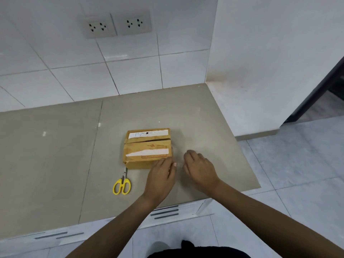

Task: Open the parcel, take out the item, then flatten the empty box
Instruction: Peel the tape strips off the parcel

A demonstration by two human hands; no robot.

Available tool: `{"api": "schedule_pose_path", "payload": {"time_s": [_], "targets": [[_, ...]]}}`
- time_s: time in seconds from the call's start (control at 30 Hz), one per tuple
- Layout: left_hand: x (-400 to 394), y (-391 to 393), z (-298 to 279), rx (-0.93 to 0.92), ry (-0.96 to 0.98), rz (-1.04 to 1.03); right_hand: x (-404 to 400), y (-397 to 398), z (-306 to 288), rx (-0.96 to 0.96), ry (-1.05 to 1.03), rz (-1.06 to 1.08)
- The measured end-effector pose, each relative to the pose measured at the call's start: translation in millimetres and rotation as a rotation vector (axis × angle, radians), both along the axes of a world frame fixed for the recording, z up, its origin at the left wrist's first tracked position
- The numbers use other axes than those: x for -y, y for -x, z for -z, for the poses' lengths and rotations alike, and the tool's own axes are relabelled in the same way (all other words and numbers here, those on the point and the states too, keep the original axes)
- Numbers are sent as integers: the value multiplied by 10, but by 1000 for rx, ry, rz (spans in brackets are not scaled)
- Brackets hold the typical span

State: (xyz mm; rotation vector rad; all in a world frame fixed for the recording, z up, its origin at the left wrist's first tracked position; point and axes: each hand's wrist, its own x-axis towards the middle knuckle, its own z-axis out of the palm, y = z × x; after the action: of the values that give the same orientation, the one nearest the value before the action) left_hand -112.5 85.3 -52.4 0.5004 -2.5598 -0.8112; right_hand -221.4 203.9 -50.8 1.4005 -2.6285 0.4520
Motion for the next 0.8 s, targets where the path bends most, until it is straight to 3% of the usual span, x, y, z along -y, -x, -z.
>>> {"api": "schedule_pose_path", "payload": {"time_s": [0.13, 0.23, 0.33, 0.43, 0.53, 0.63, 0.7, 0.8], "targets": [[-41, 113, -35, -1, -195, -25, 32, 220, -176, 243, 221, 174], [-73, 328, -141, 134, -437, 3, -108, 306, -201, 51, 82, -55], [-160, 497, -204, 296, -834, -220, -281, 235, -105, -56, -39, -215], [-249, 598, -270, 355, -1122, -399, -382, 121, -45, -56, 30, -238], [-278, 650, -300, 338, -1156, -419, -455, 103, -84, -61, 94, -212], [-242, 544, -302, 538, -1178, -407, -502, 140, -173, -55, 145, -135], [-239, 501, -320, 670, -1298, -362, -519, 166, -216, -38, 164, -120], [-255, 643, -286, 592, -1484, -316, -564, 156, -219, -41, 156, -190]]}}
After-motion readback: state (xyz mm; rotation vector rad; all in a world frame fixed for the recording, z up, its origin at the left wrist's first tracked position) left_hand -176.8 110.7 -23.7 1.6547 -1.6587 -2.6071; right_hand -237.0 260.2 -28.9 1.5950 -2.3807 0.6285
